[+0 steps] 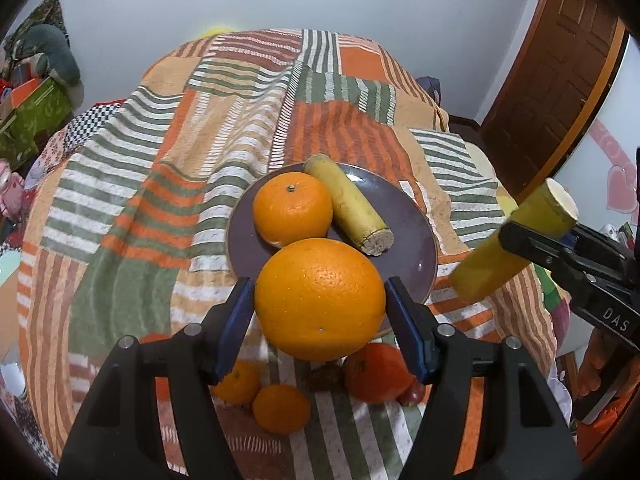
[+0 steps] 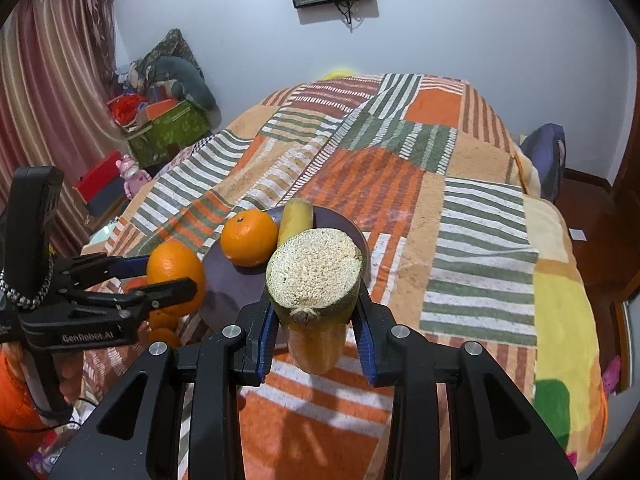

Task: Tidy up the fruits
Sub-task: 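Lay the cob beside the first cob with the right gripper while the left sets the orange on the plate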

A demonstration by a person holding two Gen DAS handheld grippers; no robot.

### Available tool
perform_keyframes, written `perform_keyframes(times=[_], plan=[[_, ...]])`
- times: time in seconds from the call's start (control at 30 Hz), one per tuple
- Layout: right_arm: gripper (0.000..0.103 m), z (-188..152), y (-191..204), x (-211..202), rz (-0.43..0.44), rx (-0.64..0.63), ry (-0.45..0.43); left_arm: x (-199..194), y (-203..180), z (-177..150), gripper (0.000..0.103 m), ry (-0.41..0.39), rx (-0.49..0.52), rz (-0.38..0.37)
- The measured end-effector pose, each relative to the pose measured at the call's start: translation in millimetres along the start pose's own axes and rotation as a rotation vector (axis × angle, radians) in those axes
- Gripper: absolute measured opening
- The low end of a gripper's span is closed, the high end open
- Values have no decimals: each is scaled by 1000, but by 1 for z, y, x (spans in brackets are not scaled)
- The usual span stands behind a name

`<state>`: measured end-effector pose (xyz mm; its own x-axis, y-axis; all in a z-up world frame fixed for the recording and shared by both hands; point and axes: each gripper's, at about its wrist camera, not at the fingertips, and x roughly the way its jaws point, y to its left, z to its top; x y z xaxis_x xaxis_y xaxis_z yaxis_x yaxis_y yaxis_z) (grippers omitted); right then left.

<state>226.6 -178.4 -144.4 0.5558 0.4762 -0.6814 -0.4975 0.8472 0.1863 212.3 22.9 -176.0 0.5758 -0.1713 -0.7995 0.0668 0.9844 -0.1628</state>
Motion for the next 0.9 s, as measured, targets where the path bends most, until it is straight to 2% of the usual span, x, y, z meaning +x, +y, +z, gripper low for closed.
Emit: perform_keyframes(times=[0.3,0.6,0.9], plan=[[31,17,0,37,16,-30,41,37,-7,9,66,60,35,-21],[31,37,-3,75,23,-30,69,57,-11,18,66,70,43,-34],[31,42,-12,105,47,17,110,62,-17,18,66,59,76,-22]])
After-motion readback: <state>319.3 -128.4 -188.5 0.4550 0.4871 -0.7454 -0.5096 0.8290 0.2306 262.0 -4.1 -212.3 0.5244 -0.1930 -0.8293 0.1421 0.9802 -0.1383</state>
